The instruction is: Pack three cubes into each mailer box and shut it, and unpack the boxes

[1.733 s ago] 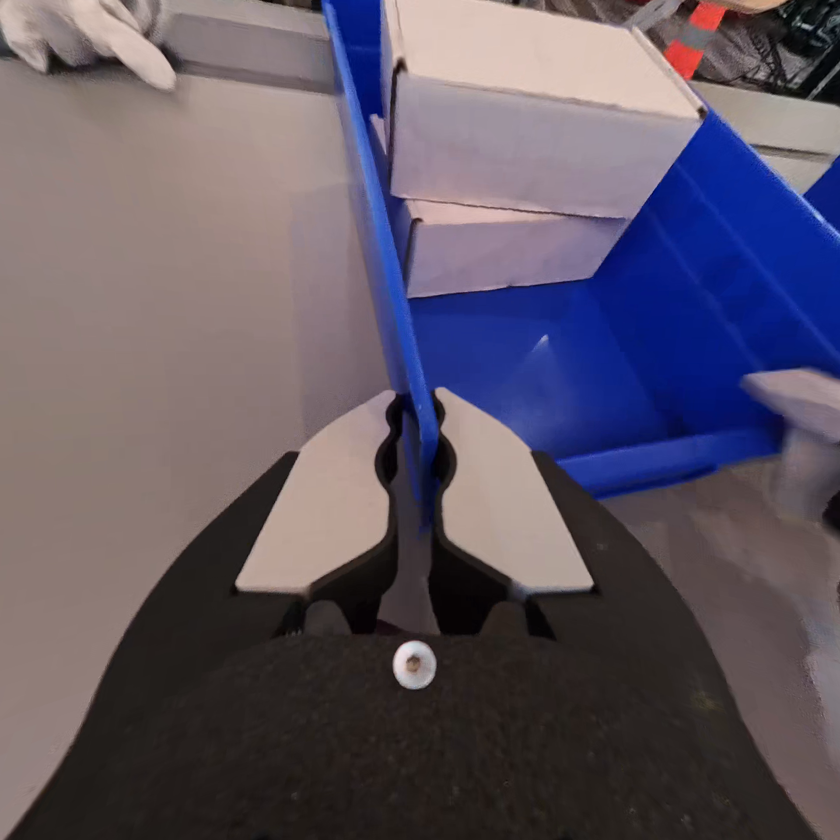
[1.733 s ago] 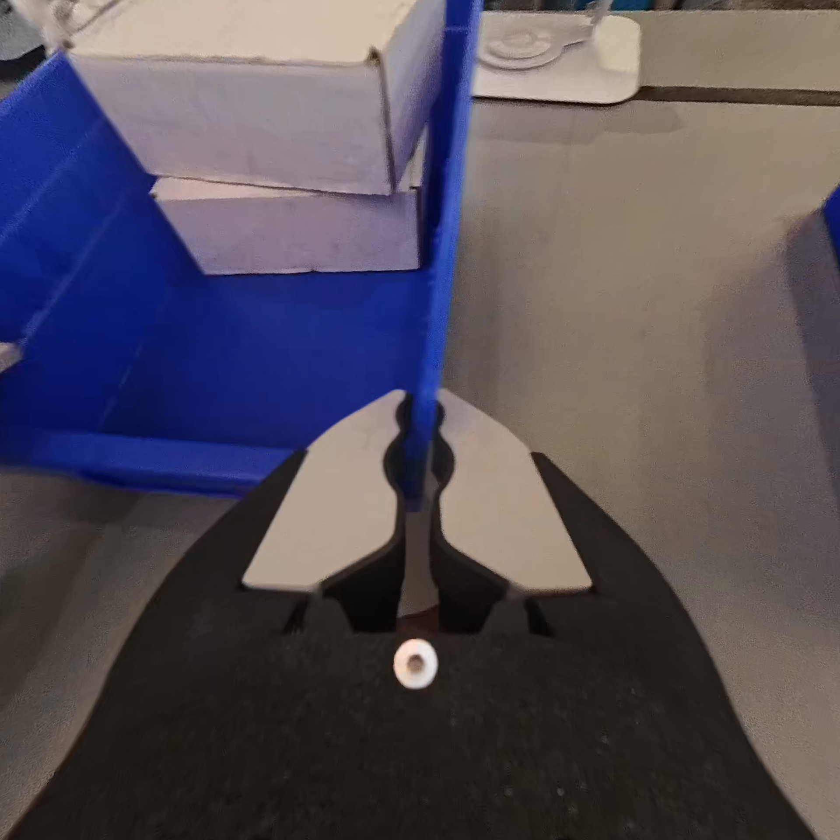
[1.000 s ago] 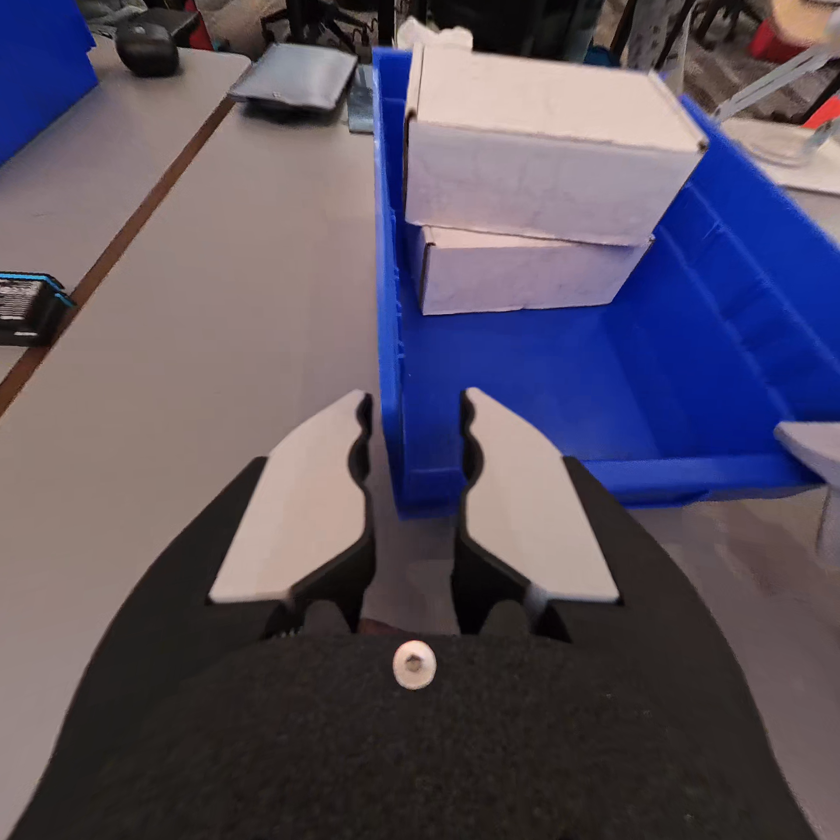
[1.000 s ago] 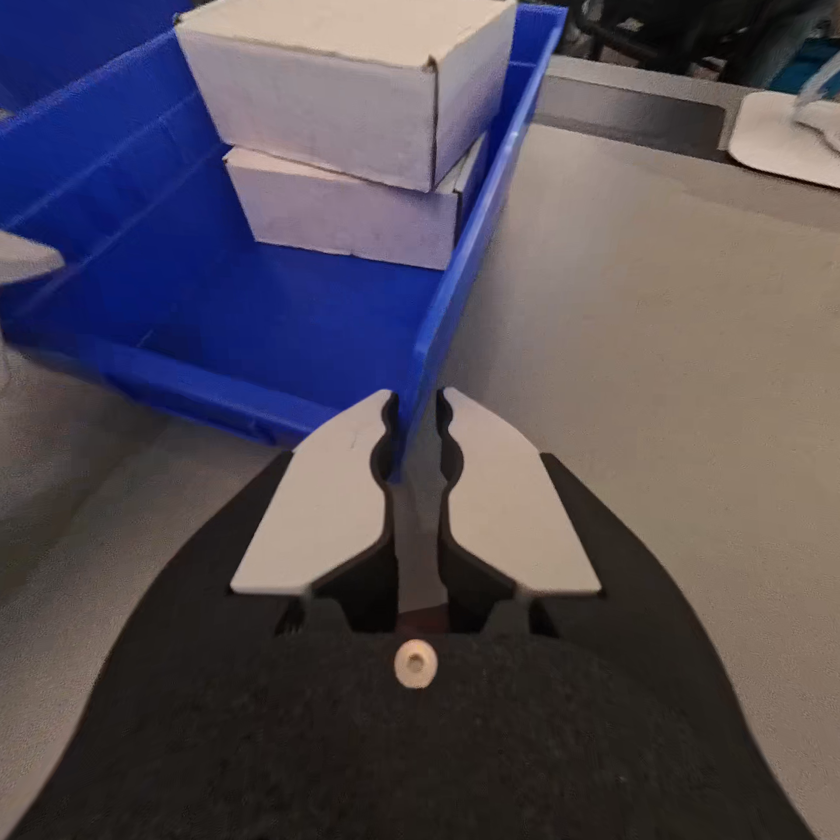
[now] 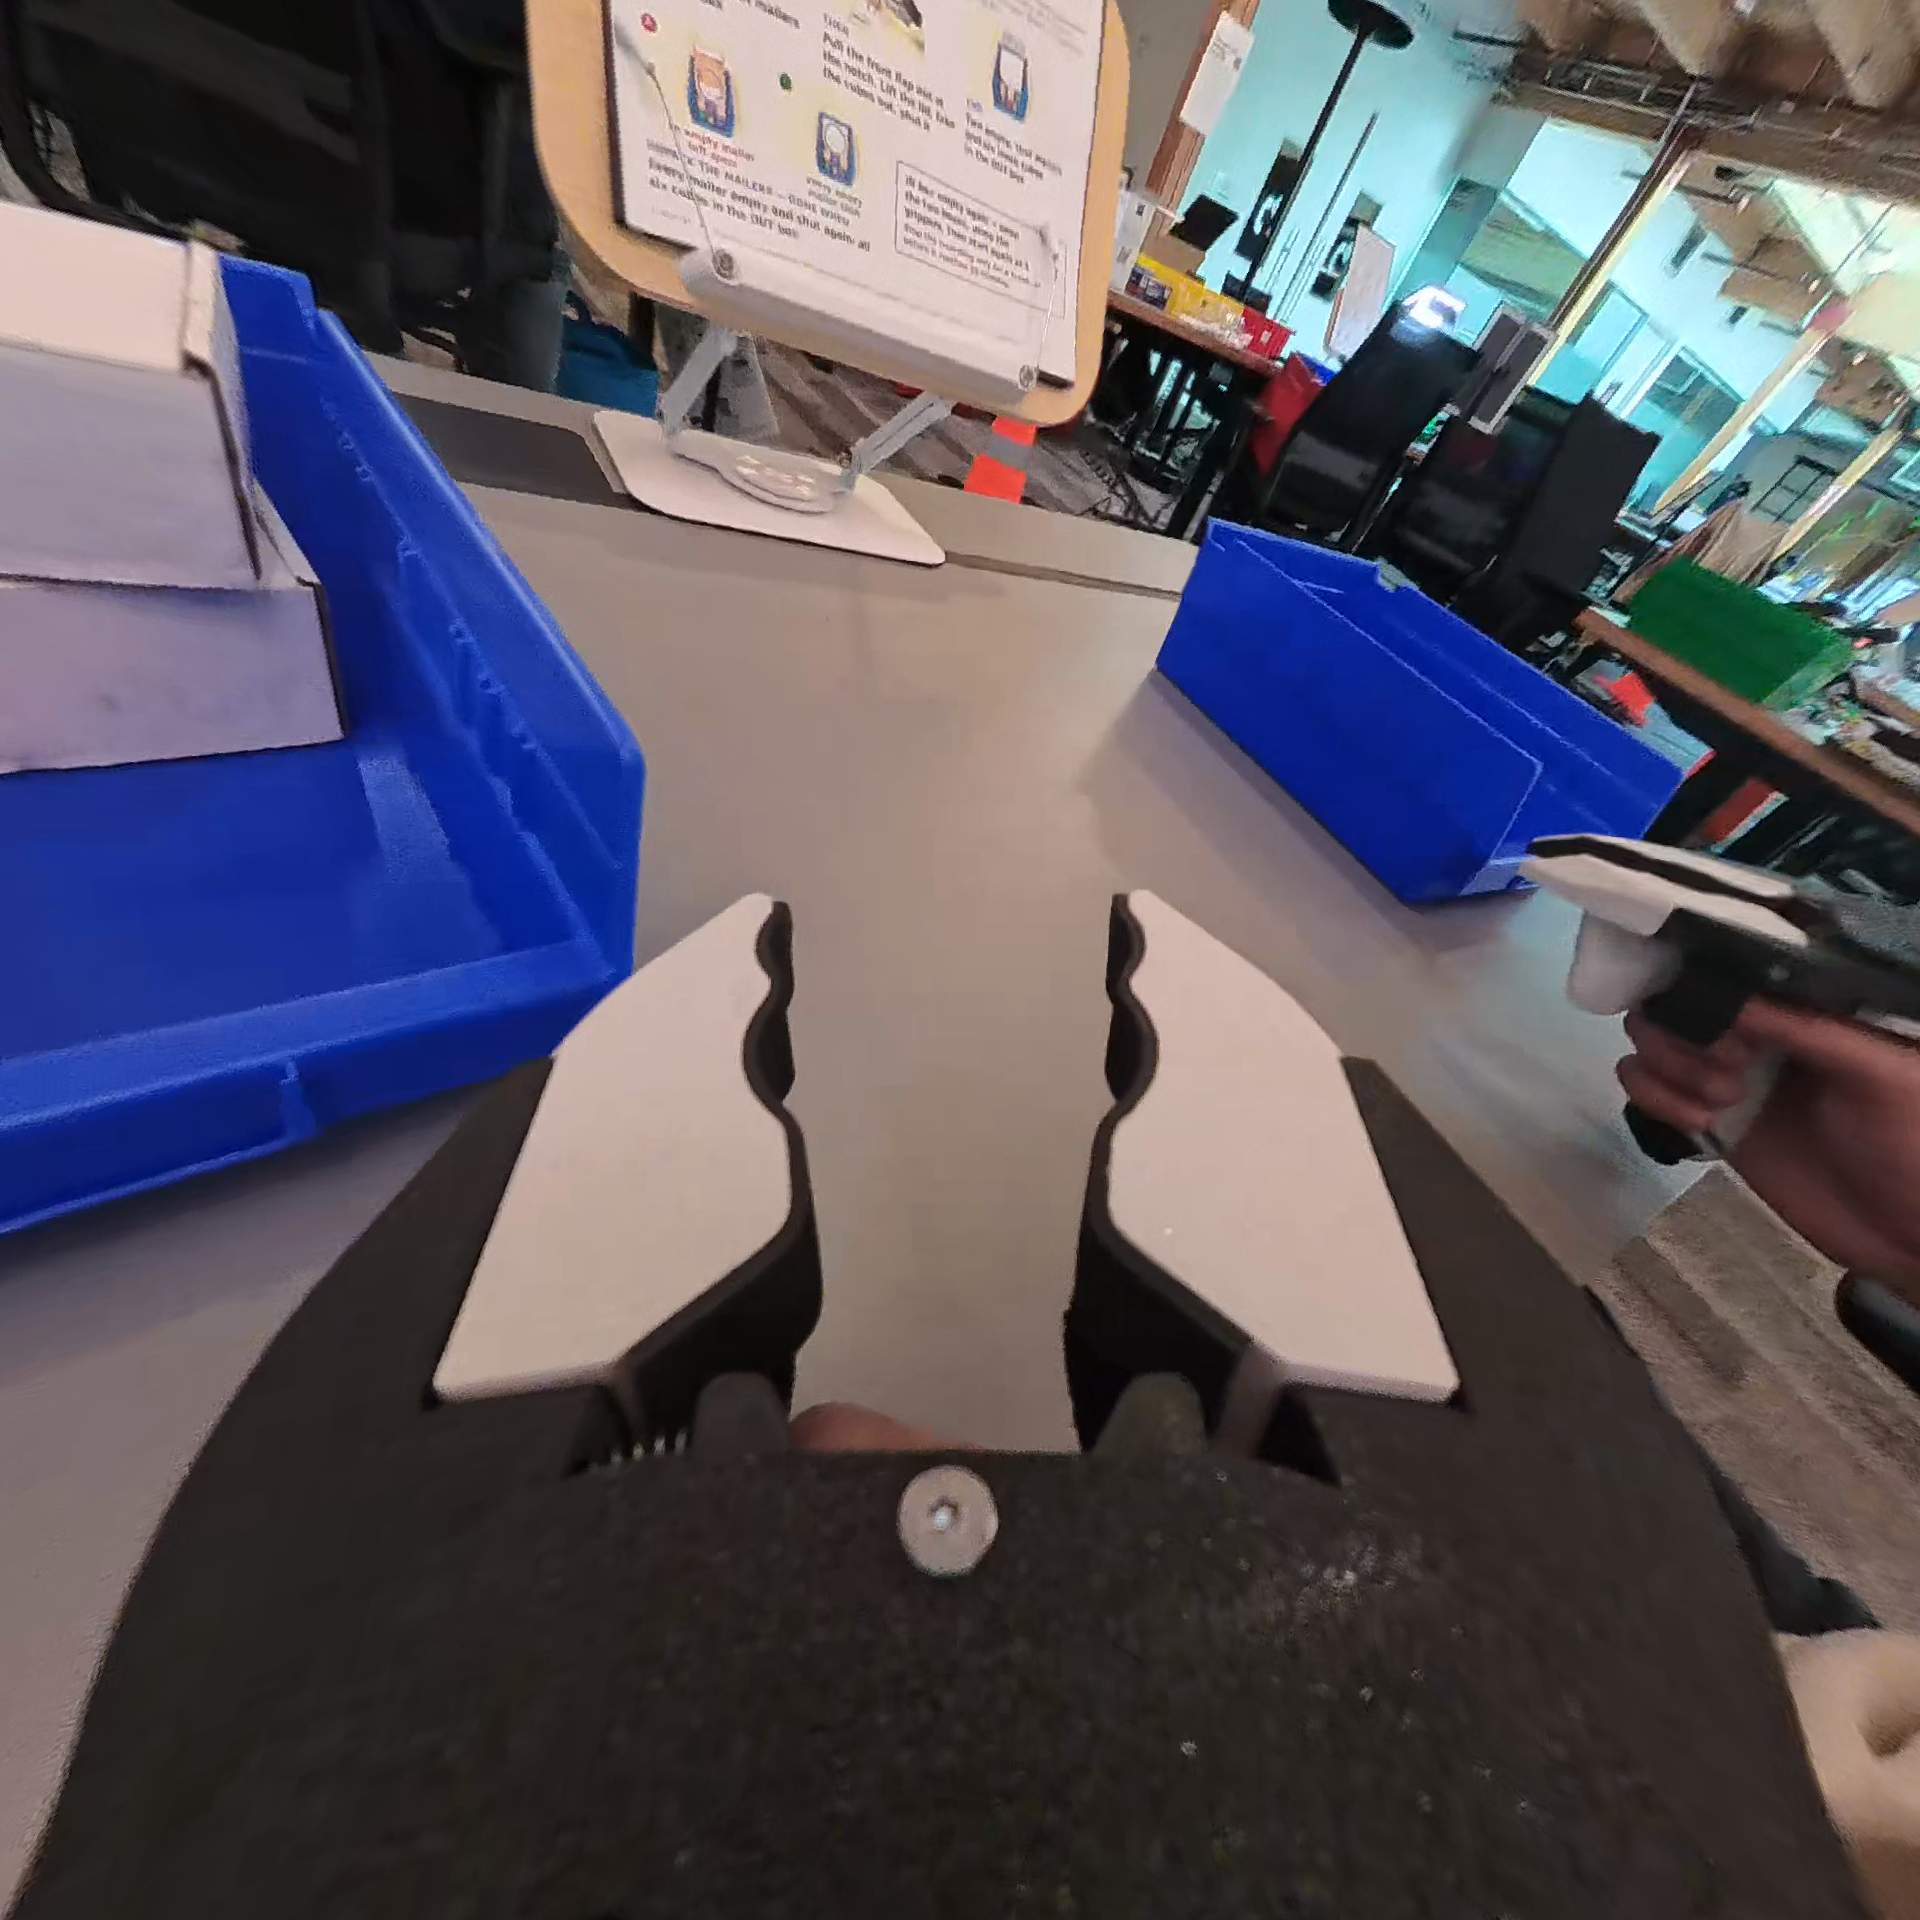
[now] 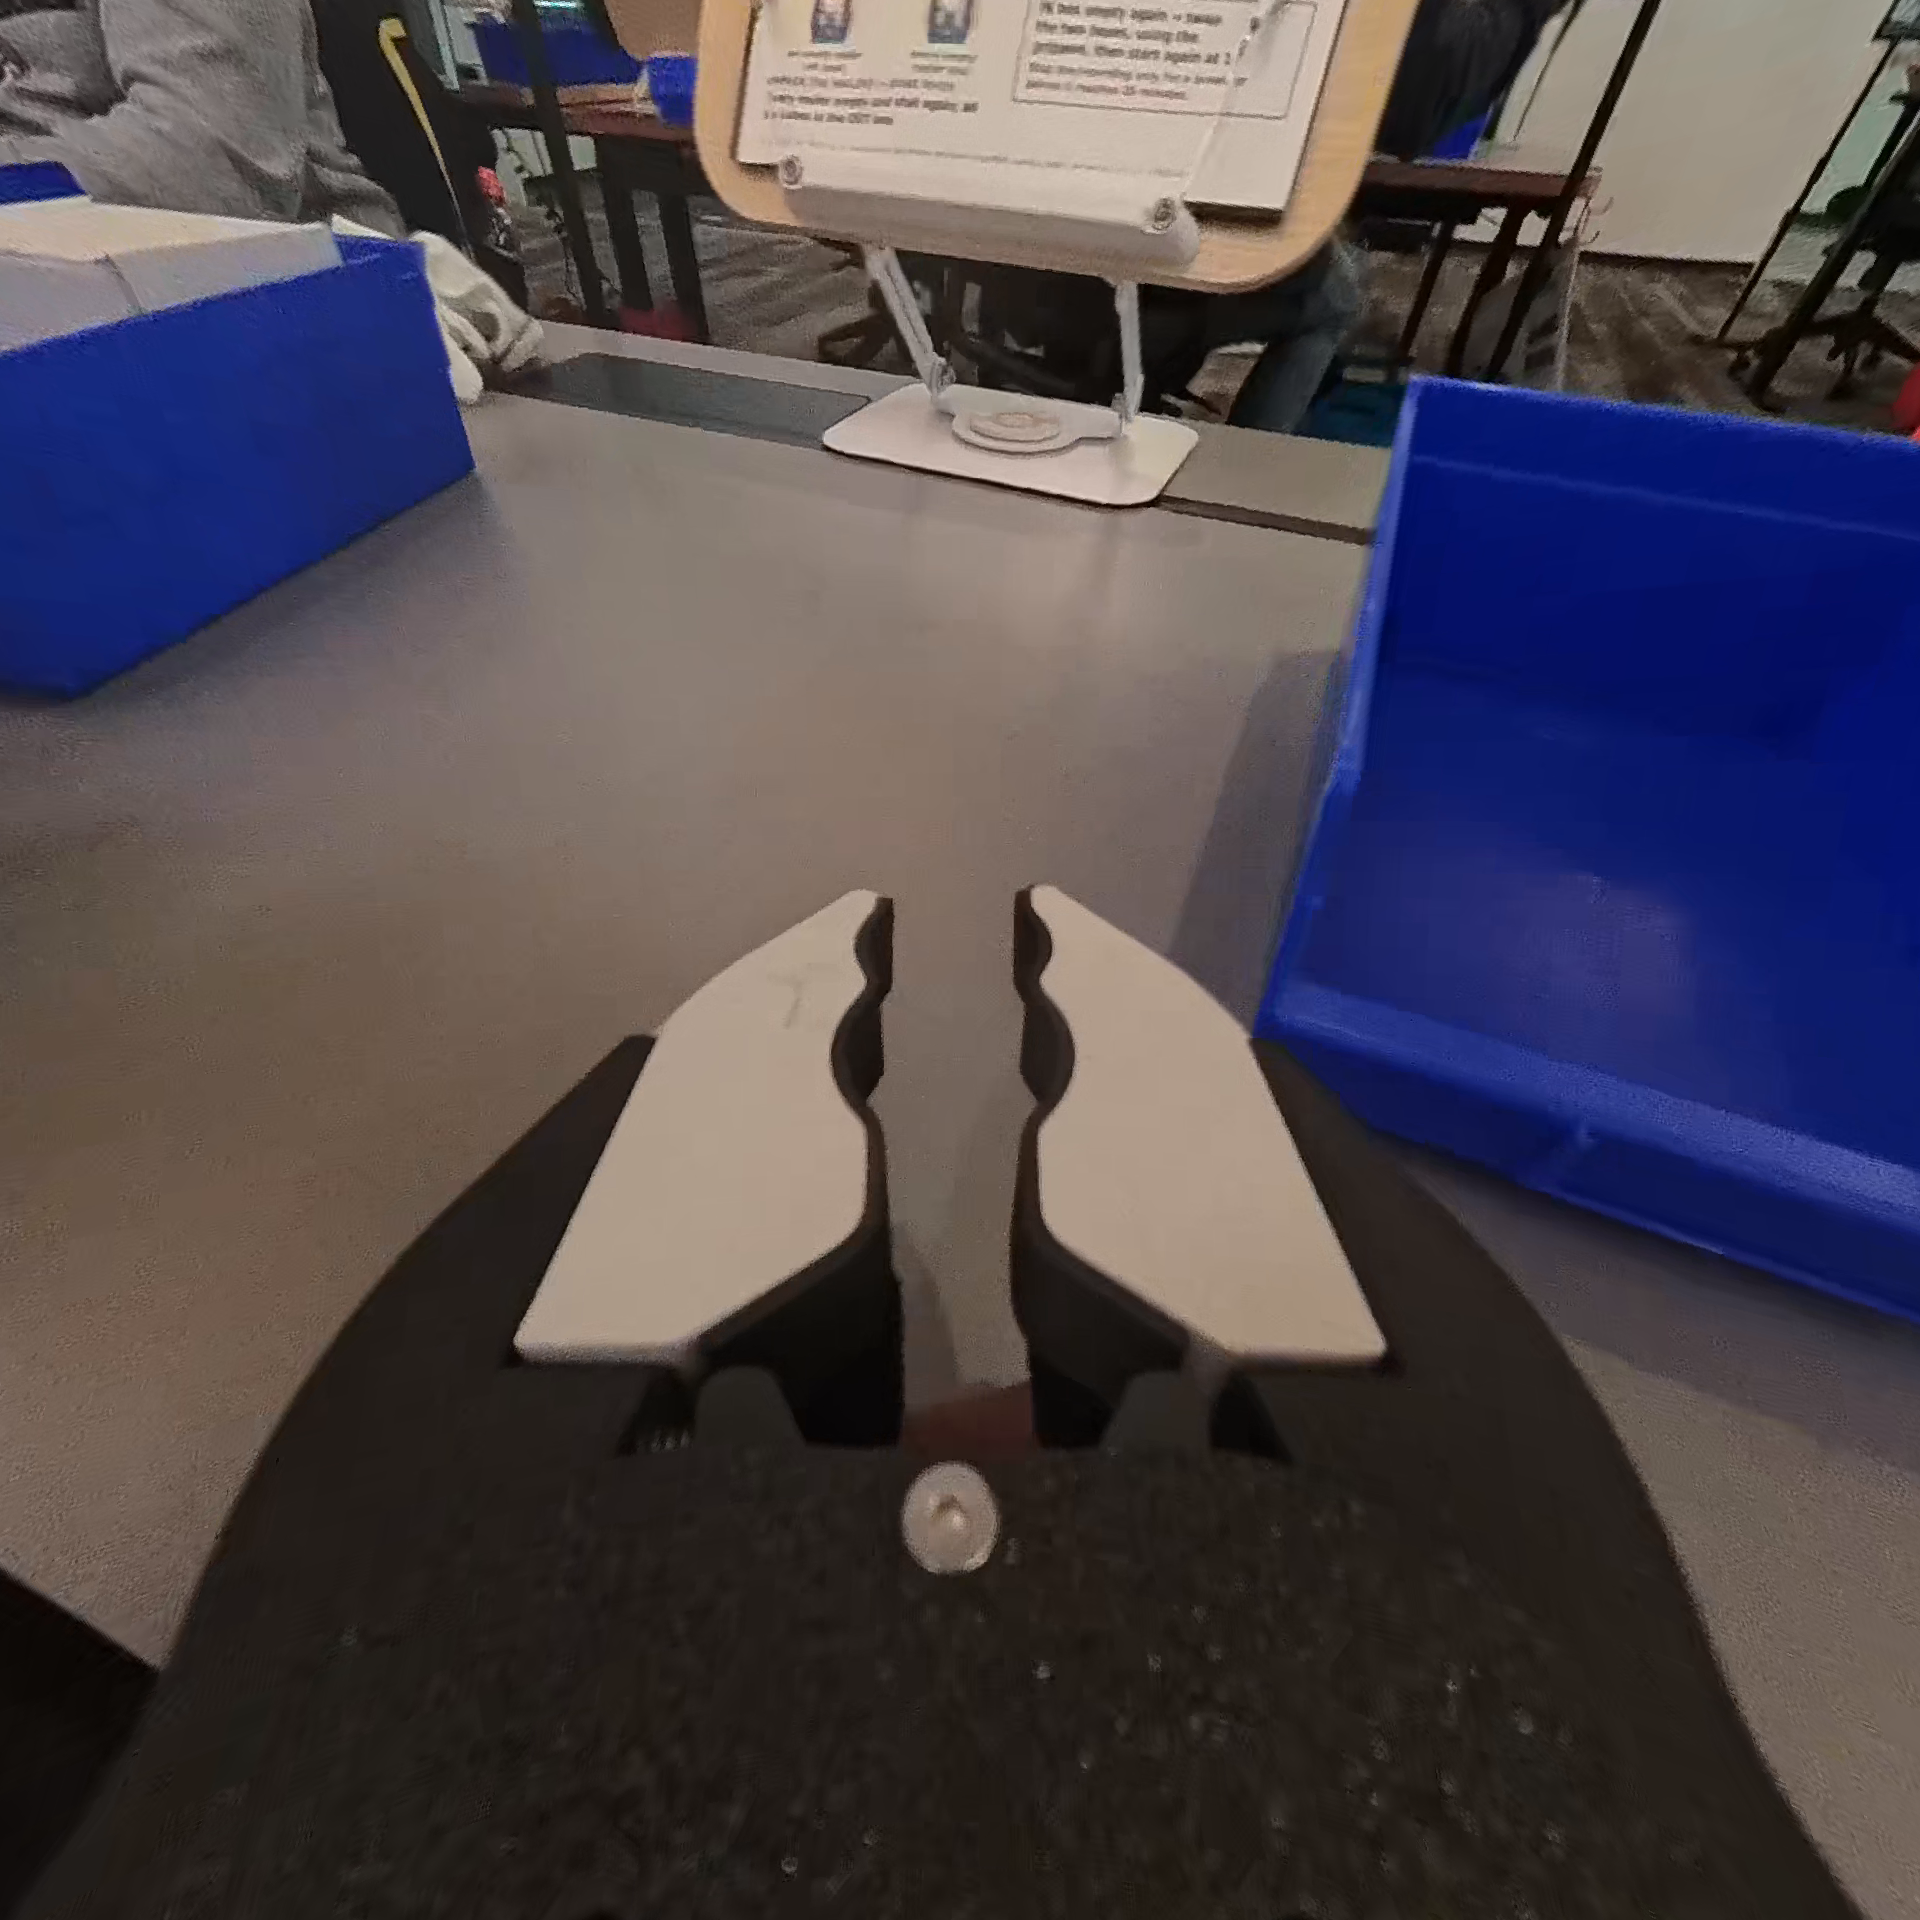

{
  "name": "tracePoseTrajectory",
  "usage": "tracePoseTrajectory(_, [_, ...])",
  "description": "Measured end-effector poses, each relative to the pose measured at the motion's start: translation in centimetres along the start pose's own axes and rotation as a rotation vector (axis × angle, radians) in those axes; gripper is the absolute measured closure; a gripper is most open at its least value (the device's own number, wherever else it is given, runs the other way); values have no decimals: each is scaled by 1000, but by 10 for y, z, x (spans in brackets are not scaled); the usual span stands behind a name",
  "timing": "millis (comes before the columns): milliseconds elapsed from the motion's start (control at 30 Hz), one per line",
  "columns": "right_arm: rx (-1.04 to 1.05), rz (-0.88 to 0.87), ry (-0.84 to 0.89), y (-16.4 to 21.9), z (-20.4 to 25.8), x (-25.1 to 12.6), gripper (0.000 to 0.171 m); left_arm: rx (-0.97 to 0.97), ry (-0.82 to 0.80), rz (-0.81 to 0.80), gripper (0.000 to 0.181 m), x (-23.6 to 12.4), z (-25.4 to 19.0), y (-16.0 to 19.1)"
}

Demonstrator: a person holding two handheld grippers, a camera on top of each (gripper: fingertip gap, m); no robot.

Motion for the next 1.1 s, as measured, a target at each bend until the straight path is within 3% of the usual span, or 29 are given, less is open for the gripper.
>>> tracePoseTrajectory(167, [-120, -39, 1, 1, 12, -10, 149, -2, 14, 48, 123, 8, -1, 6])
tracePoseTrajectory(333, [-46, -20, -11, 2, 7, -10, 150, 104, -26, 131, 121, 14, -6, 13])
tracePoseTrajectory(567, [9, 40, 6, 7, -4, -7, 149, 241, -188, 179, 118, -14, -3, 20])
tracePoseTrajectory(700, [13, 43, -1, 7, -4, -5, 149, 118, -235, 184, 108, -24, 11, 17])
tracePoseTrajectory(867, [-12, 42, -41, 6, 7, 0, 149, 96, -324, 188, 106, -18, 41, -29])
tracePoseTrajectory(1000, [-50, 30, -69, 6, 13, 2, 149, 514, -358, 349, 104, -4, 80, -92])
tracePoseTrajectory(1100, [-19, 40, -110, 6, 16, 3, 149, 651, -186, 541, 100, 18, 115, -125])
Point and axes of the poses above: each gripper's, where its closed fingertips meet, x out along the fingers, y out of its underside, z = x × y across the jaws, the point moved 7 cm from there along -x, back along the fingers, and after that the axes turned 9 degrees about y, right-handed, at the moved point
